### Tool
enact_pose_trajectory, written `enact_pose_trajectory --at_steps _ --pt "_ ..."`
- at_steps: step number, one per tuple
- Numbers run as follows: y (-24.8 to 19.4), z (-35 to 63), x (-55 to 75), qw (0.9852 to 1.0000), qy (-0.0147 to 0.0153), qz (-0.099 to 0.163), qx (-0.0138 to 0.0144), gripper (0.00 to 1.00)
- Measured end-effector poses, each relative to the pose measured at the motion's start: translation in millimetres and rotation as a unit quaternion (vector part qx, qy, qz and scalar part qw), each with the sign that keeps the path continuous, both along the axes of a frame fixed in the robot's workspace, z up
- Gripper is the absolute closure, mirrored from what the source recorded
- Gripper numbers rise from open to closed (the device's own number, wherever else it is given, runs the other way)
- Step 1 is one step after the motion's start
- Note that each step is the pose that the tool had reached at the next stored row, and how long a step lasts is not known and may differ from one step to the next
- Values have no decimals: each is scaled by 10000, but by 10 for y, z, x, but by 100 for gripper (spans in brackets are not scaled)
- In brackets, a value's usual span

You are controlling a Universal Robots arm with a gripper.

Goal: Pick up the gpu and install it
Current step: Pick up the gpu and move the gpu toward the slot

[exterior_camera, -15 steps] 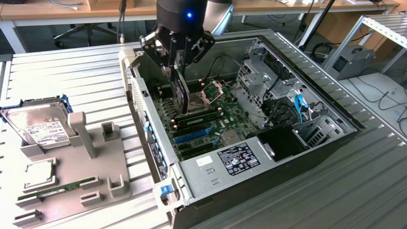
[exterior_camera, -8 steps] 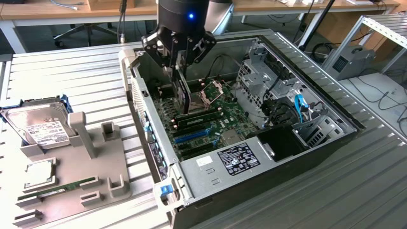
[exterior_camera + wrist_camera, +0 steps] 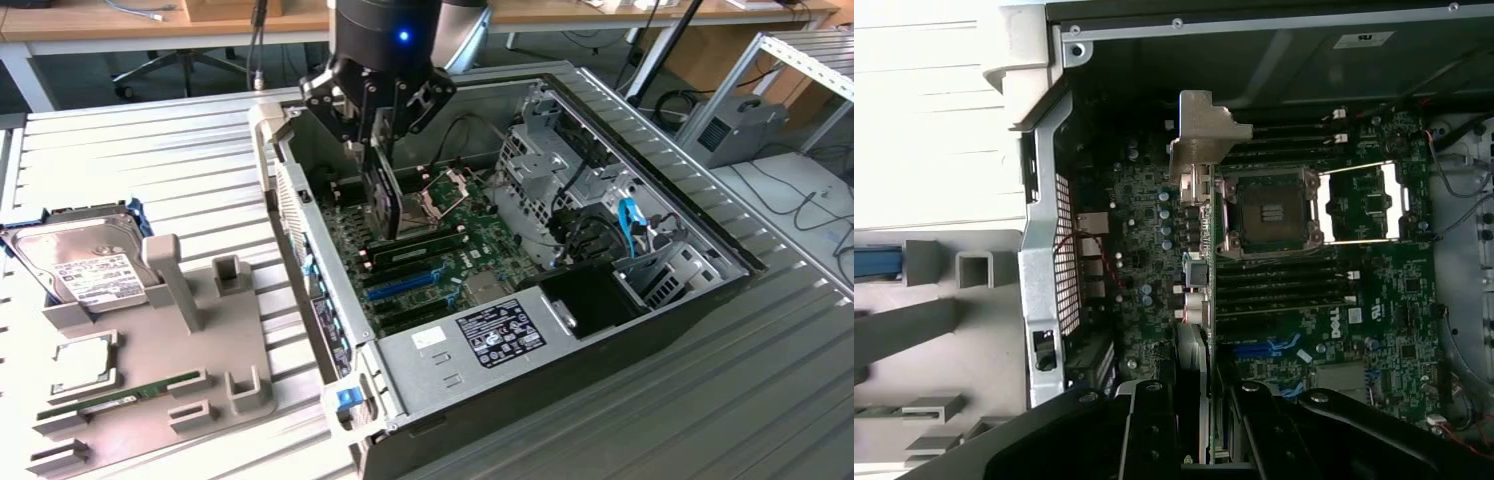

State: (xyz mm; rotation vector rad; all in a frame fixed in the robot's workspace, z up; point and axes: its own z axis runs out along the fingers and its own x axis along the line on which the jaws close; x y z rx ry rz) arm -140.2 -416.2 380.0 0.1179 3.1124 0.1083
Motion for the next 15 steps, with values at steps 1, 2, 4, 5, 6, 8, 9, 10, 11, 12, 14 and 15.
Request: enact_pose_trajectory --at_steps 1,2,4,5,6,8,9,10,11,12,14,15 --pt "0 -1 2 10000 0 0 0 74" --pt "0 -3 5 10000 0 0 0 74" --pt "0 -7 10 10000 0 0 0 74" --pt "0 -8 13 10000 0 0 0 74" --pt "0 -10 15 10000 0 0 0 74" --pt "0 -13 19 10000 0 0 0 74" --pt "0 -14 21 10000 0 0 0 74" --pt "0 -16 24 10000 0 0 0 74" --pt "0 -17 26 10000 0 0 0 74" --pt "0 -19 28 10000 0 0 0 74" --pt "0 -21 31 10000 0 0 0 74" --pt "0 -23 33 10000 0 0 0 74"
